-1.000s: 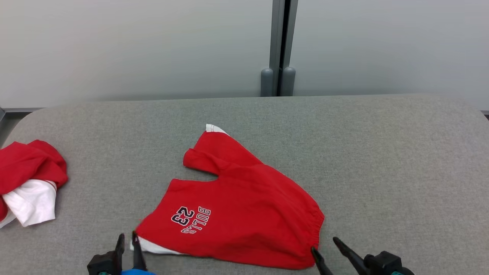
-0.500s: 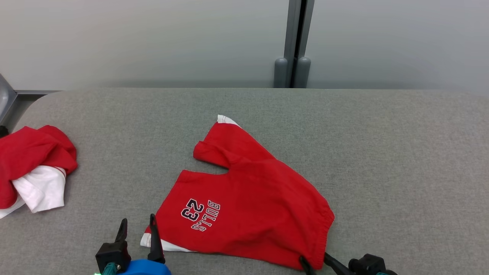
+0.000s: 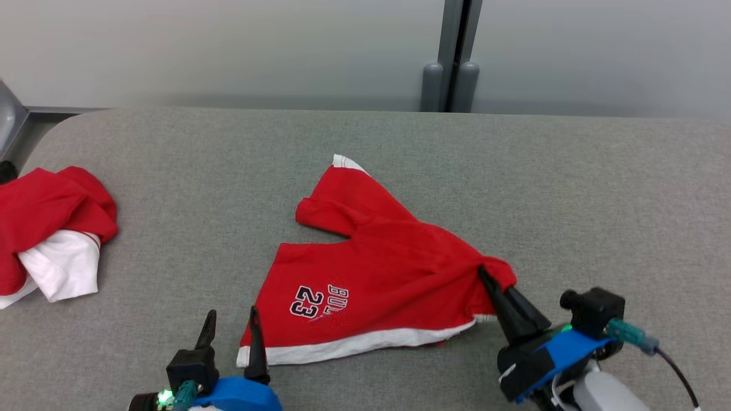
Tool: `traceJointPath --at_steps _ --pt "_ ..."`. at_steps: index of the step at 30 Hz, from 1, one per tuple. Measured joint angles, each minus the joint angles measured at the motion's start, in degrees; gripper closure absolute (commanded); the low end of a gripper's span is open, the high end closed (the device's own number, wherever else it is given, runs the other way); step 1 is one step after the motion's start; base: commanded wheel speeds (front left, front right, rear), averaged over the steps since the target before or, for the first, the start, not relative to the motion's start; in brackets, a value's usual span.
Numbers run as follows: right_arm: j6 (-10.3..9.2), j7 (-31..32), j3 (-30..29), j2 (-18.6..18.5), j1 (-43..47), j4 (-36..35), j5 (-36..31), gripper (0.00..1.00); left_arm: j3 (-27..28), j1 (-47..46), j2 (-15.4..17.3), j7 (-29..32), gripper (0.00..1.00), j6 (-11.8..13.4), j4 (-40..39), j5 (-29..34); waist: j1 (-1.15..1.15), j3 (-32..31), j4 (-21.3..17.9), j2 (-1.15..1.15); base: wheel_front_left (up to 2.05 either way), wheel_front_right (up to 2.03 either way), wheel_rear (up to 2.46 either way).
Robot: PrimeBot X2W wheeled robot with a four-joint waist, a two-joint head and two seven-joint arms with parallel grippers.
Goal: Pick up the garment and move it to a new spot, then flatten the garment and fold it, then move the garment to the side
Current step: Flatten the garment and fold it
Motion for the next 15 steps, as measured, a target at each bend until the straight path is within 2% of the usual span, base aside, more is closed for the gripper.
traceJointPath --at_steps 6,13,14,15 --pt "0.00 0.0 -3.7 0.0 -9.7 7.1 -1.6 1.00 -3.9 -2.9 0.0 0.0 0.00 0.2 0.2 -0.8 0.00 2.8 2.6 0.00 0.00 0.00 0.00" --pt "0.00 0.0 -7.7 -0.7 -16.9 21.2 -5.9 1.00 -6.5 -5.5 0.0 0.0 0.00 1.4 -0.8 -2.4 0.01 7.4 6.4 0.01 0.00 0.00 0.00" --pt "0.00 0.0 -8.3 -0.7 -17.6 22.6 -6.5 0.92 -6.6 -5.7 0.0 0.0 0.00 1.5 -0.9 -2.6 0.01 8.0 6.8 0.01 0.00 0.00 0.00" --pt "0.00 0.0 -9.2 -0.4 -18.1 23.5 -6.6 0.63 -6.6 -5.8 0.0 0.0 0.00 1.7 -1.0 -2.6 0.01 8.5 7.3 0.01 0.00 0.00 0.00"
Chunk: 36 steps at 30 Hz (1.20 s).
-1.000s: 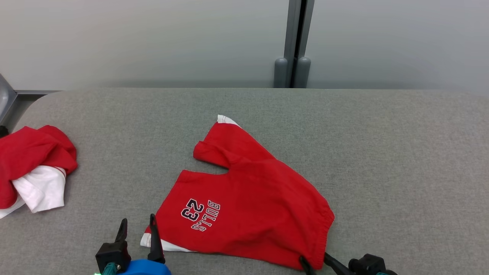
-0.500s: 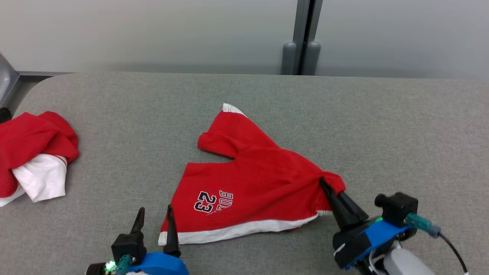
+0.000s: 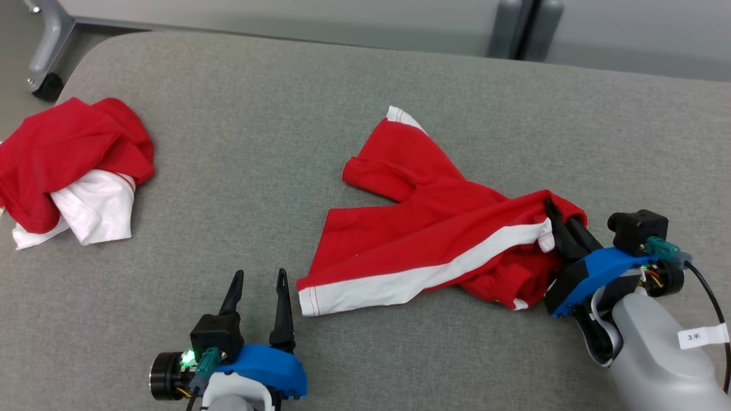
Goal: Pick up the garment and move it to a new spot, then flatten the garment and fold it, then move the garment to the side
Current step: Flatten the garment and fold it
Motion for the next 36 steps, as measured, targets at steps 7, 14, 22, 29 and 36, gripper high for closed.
traceJointPath --at_steps 7,14,22,29,36 --pt "0.00 0.0 -3.3 1.8 1.3 -2.8 -1.9 0.00 2.5 -0.1 0.0 0.0 0.00 1.0 -0.9 1.1 -0.01 0.2 -1.2 0.00 0.00 0.00 0.00" --pt "0.00 0.0 -7.4 3.1 8.5 -11.0 -4.7 0.00 6.5 1.0 0.0 0.0 0.00 0.7 -1.6 2.8 -0.02 -2.8 -5.5 0.00 0.00 0.00 0.00" --pt "0.00 0.0 -6.9 4.5 15.2 -11.1 -3.4 0.00 9.3 3.4 0.0 0.0 0.00 -0.6 -0.8 3.7 -0.03 -7.4 -9.1 -0.01 0.00 0.00 0.00" --pt "0.00 0.0 -7.8 4.4 18.9 -18.2 -7.0 0.00 10.1 5.4 0.0 0.0 0.00 -1.0 -1.2 5.2 -0.02 -10.6 -10.6 -0.01 0.00 0.00 0.00" --pt "0.00 0.0 -10.1 7.1 25.6 -25.1 -13.8 0.00 11.7 9.3 0.0 0.0 0.00 -1.5 -3.0 7.4 -0.03 -13.9 -11.2 -0.03 0.00 0.00 0.00"
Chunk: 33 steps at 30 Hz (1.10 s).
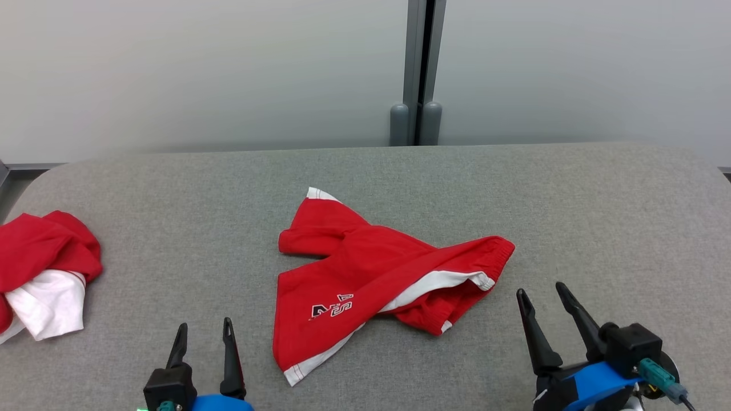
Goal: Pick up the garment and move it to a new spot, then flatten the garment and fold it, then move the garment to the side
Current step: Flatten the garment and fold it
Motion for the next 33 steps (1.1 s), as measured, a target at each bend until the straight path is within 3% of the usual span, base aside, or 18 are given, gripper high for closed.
traceJointPath --at_steps 10,20,30,31,32,33 --pt "0.00 0.0 -0.2 1.8 2.3 0.6 -1.8 0.00 -2.4 2.1 0.0 0.0 0.00 -2.5 0.7 -1.5 0.01 -0.8 0.2 0.00 0.00 0.00 0.00" --pt "0.00 0.0 0.5 1.5 0.8 1.6 -1.3 0.00 -12.8 1.8 0.0 0.0 0.00 -9.6 10.0 -11.4 0.02 1.3 -0.3 0.01 0.00 0.00 0.00" --pt "0.00 0.0 1.0 1.2 -0.4 1.7 -0.9 0.00 -15.2 -2.1 0.0 0.1 0.00 -11.0 12.8 -14.1 0.02 3.2 -0.7 0.02 0.00 0.00 0.00" --pt "0.00 0.0 1.1 1.1 -0.5 1.7 -0.8 0.00 -15.2 -2.3 0.0 0.1 0.02 -10.9 12.9 -14.3 0.02 3.3 -0.7 0.02 0.00 0.00 0.00" --pt "0.00 0.0 1.2 1.1 -0.5 1.7 -0.7 0.00 -15.2 -2.5 0.0 0.1 0.28 -10.9 12.9 -14.4 0.02 3.4 -0.7 0.01 0.00 0.00 0.00" --pt "0.00 0.0 1.2 1.1 -0.6 1.7 -0.7 0.00 -15.2 -2.6 0.0 0.1 0.64 -10.9 13.0 -14.4 0.02 3.5 -0.7 0.02 0.00 0.00 0.00"
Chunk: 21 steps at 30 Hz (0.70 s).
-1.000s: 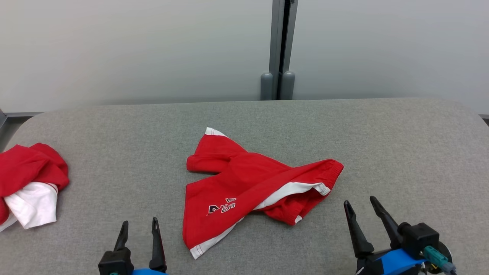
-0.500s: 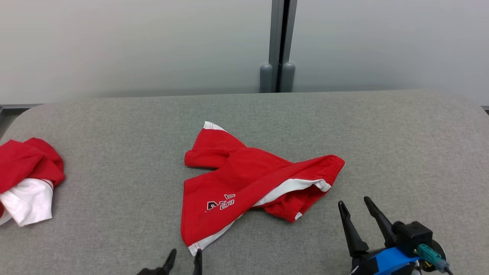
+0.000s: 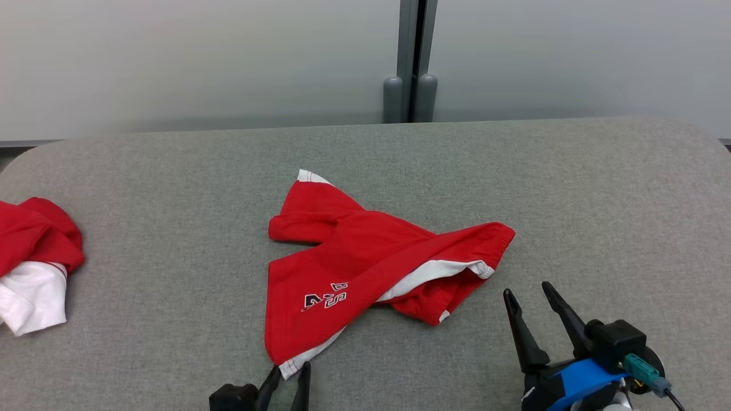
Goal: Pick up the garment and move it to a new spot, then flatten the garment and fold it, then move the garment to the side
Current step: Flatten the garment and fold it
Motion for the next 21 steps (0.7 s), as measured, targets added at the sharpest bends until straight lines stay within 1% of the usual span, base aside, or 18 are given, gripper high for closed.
traceJointPath --at_steps 1,2,7,12,17,21 --pt "0.00 0.0 0.1 0.0 -0.2 0.0 0.2 0.00 0.0 0.0 0.0 0.0 0.93 0.0 0.0 0.0 0.00 0.1 0.0 0.00 0.00 0.00 0.00" --pt "0.00 0.0 0.3 -0.1 -0.5 0.1 0.5 0.00 0.0 0.0 0.0 0.0 1.00 0.1 0.0 0.0 0.00 0.2 0.1 0.00 0.00 0.00 0.00" --pt "0.00 0.0 1.8 -0.1 -1.4 1.6 2.5 0.00 0.3 -0.3 0.0 0.0 1.00 0.4 -0.1 0.8 0.00 0.9 0.7 0.00 0.00 0.00 0.00" --pt "0.00 0.0 2.7 0.0 -5.0 4.7 5.5 0.00 0.3 -1.5 0.0 0.0 1.00 0.3 -0.6 1.9 0.00 2.1 2.0 0.00 0.00 0.00 0.00" --pt "0.00 0.0 2.5 -0.3 -7.3 8.4 5.9 0.00 0.0 -2.6 0.0 0.0 1.00 0.3 -1.3 2.5 0.00 3.4 3.4 0.00 0.00 0.00 0.00" --pt "0.00 0.0 2.1 -0.9 -8.8 10.1 5.5 0.00 0.0 -2.8 0.0 0.0 1.00 0.4 -1.7 2.5 0.00 4.3 4.1 0.01 0.00 0.00 0.00"
